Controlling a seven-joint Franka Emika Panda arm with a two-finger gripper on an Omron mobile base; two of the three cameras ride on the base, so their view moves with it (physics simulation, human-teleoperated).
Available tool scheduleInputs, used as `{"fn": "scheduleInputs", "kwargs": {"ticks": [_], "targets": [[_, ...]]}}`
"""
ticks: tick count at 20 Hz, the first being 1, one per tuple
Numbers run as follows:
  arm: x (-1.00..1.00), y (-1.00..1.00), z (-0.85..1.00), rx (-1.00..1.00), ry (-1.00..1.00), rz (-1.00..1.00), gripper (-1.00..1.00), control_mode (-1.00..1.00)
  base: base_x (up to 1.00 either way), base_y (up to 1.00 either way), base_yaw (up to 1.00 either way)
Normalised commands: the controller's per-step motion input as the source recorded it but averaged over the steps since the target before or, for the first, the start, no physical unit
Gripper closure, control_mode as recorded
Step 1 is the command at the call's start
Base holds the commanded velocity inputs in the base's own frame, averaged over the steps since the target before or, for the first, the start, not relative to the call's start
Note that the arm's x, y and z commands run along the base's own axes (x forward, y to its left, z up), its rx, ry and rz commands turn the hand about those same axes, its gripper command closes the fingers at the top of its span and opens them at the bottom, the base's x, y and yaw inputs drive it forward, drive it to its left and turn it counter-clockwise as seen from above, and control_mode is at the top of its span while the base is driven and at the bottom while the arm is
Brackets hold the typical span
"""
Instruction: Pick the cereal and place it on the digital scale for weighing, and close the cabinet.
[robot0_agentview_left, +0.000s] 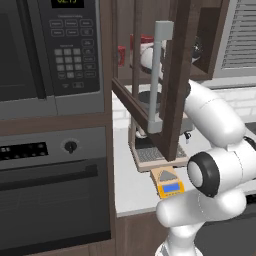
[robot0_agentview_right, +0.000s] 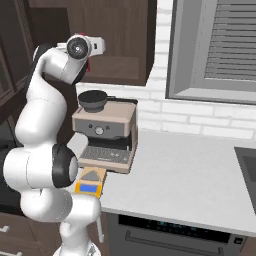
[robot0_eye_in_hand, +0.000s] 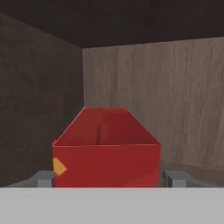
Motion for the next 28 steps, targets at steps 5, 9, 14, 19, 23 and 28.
{"fn": "scheduleInputs", "kwargs": {"ticks": [5,9,14,19,23,28], "targets": [[0.10,0.13,-0.08,0.00,0.00,0.01,1.00,-1.00,0.00,0.00,0.00],[-0.82,-0.14,0.00,0.00,-0.11,0.00,1.00,-1.00,0.00,0.00,0.00],[-1.00,-0.31,0.00,0.00,-0.16,0.00,1.00,-1.00,0.00,0.00,0.00],[-1.00,-0.10,0.00,0.00,-0.13,0.00,1.00,-1.00,0.00,0.00,0.00],[-1.00,-0.10,0.00,0.00,-0.14,0.00,1.00,-1.00,0.00,0.00,0.00],[-1.00,-0.30,0.06,0.00,0.00,0.00,1.00,-1.00,0.00,0.00,0.00]]}}
